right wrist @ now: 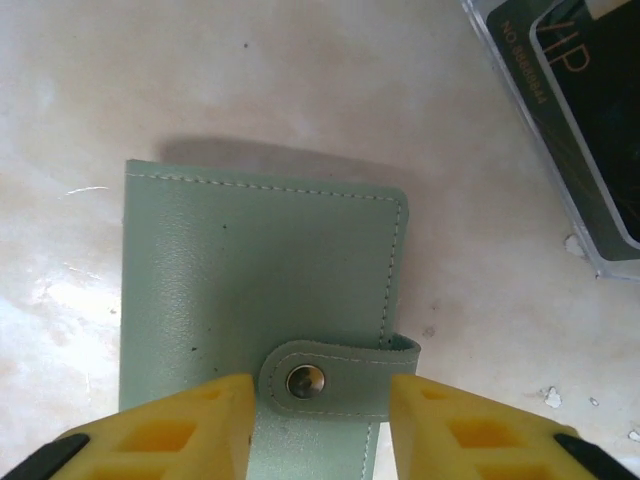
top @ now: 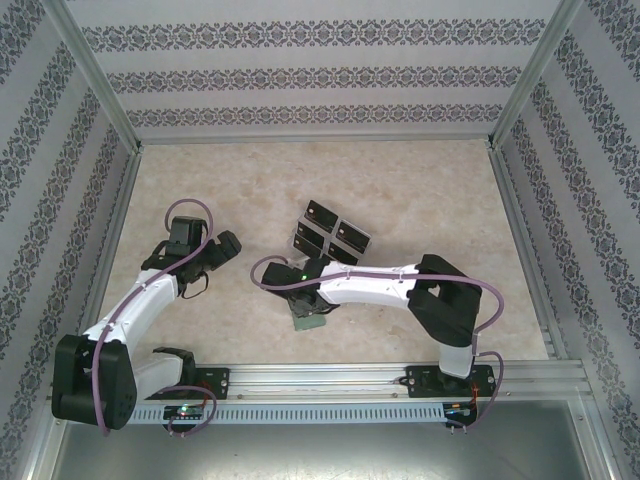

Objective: Put the credit cards into the card holder

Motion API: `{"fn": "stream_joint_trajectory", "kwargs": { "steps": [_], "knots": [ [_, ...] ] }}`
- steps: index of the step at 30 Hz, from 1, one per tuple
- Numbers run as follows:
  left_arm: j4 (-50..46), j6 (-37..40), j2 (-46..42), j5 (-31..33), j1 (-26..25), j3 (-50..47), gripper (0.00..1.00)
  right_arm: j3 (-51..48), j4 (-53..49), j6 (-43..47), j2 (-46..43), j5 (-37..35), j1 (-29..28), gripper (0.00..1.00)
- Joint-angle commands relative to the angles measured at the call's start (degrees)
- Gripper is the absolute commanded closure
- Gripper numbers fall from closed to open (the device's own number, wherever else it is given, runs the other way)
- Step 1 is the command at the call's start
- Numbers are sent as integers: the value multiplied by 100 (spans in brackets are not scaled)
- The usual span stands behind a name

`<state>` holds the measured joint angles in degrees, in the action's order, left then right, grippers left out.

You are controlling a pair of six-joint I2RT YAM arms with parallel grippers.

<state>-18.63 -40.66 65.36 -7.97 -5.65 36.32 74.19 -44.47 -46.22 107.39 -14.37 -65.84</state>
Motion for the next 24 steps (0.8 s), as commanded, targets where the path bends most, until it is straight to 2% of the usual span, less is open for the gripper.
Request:
{"fn": "stream_joint_trajectory", "kwargs": {
  "steps": [1,8,24],
  "knots": [
    [171,-79,30,-39,-73,-60,0,172,-216,-45,119,-173,41,60],
    [210,-80,170,-119,-68,-23,0,174,-110,-46,237,-147,78,60],
    [276,-104,410,-236,-68,32,0,140,-18,-34,374,56,102,53]
  ]
}}
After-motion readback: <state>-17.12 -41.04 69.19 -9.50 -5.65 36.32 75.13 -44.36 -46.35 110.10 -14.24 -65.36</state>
